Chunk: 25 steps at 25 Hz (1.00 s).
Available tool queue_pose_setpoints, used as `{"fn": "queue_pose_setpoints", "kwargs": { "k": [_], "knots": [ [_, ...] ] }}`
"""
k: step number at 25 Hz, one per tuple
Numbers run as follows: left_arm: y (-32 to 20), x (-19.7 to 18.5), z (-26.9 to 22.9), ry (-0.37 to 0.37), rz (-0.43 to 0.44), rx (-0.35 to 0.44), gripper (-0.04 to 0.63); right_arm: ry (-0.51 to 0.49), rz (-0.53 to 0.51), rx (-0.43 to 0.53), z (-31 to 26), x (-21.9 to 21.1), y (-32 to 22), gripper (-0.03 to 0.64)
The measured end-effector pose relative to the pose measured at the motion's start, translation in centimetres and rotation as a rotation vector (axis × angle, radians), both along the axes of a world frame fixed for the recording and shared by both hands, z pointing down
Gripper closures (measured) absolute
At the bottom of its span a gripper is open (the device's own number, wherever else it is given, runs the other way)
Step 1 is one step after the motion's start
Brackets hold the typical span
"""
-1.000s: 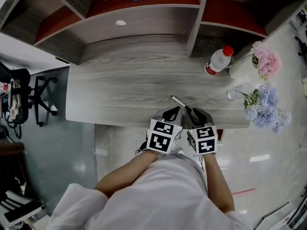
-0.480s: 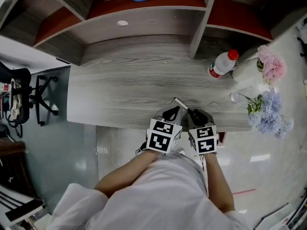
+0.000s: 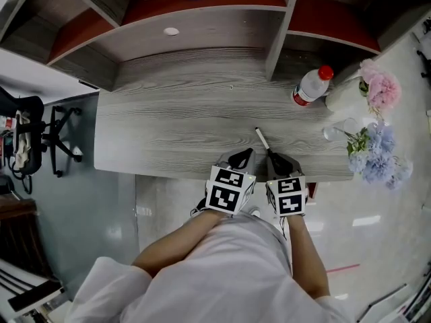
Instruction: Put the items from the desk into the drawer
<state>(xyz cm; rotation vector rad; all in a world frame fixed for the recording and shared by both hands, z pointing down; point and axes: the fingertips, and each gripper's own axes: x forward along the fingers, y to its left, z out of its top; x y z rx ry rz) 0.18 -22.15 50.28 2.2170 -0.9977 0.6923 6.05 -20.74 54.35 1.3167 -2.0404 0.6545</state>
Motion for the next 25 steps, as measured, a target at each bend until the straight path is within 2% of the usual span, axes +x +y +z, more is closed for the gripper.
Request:
{"fn": "queue_pose_setpoints", "kwargs": {
  "k": [25],
  "knots": [
    [7.0, 2.7, -1.3, 0.009, 0.024, 0.036, 0.592, -0.02, 0.024, 0.03, -1.3, 1.9, 7.7, 0.578]
  ]
}}
